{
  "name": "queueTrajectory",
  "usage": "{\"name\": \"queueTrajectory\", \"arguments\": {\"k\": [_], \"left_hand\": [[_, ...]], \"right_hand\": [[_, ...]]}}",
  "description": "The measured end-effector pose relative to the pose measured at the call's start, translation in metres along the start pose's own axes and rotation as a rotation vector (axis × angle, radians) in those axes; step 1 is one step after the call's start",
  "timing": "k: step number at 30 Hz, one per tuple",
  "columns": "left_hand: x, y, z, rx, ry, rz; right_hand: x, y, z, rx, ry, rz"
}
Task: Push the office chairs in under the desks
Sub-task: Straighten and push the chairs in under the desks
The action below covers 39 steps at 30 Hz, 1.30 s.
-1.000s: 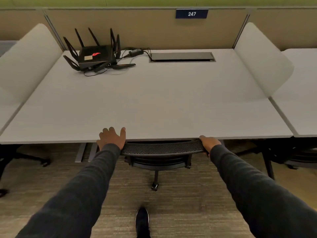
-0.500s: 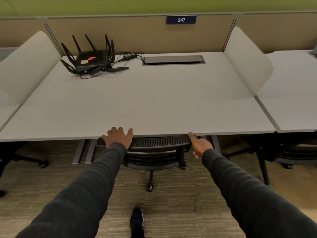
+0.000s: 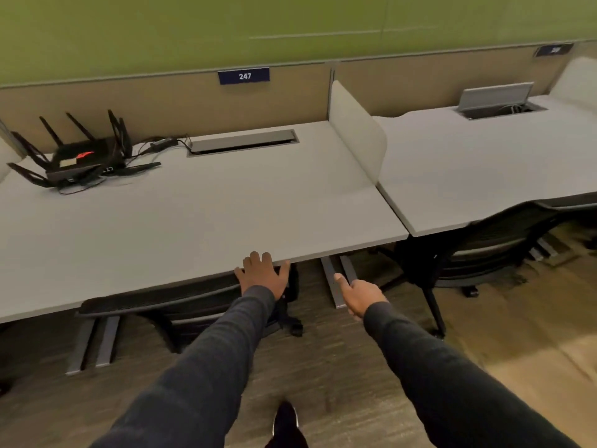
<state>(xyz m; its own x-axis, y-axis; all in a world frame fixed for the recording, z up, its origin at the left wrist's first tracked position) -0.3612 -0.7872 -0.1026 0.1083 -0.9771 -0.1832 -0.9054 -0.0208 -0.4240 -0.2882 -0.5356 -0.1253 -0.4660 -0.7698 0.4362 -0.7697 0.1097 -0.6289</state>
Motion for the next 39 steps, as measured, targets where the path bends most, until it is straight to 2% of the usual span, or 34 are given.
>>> {"name": "queueTrajectory", "arguments": {"k": [11, 23, 27, 31, 34, 36, 39], "left_hand": [[-0.223, 0.058, 0.033, 0.083, 0.009, 0.186], [-0.484, 0.091, 0.063, 0.139, 0.013, 0.362], [-0.543, 0.088, 0.068, 0.176, -0.159, 0.326], [-0.588, 0.077, 0.061, 0.161, -0.527, 0.238], [-0.618, 0.067, 0.048, 0.123, -0.604, 0.193], [-0.633, 0.061, 0.045, 0.115, -0.650, 0.164], [-0.648, 0.050, 0.047, 0.079, -0.750, 0.112]], "right_hand": [[-0.147, 0.019, -0.141, -0.122, 0.153, 0.113], [-0.318, 0.048, -0.301, -0.149, 0.206, 0.271], [-0.375, 0.057, -0.342, -0.181, 0.257, 0.280], [-0.431, 0.059, -0.390, -0.219, 0.035, 0.276], [-0.491, 0.053, -0.433, -0.273, -0.028, 0.302], [-0.526, 0.047, -0.472, -0.355, 0.008, 0.291], [-0.548, 0.034, -0.546, -0.551, 0.108, 0.171]]}}
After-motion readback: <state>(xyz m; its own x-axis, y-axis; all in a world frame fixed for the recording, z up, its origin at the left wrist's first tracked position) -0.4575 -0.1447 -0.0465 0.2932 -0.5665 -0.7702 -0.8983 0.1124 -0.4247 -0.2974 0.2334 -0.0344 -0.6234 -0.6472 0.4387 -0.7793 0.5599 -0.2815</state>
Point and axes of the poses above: each hand's wrist, its own y-axis towards the middle knuckle, its own z-axis out of the palm, x = y × z, the point moved 10 cm from there along y, towards the middle knuckle, and after that the axes turned 14 degrees about x, right-handed, at the moved point
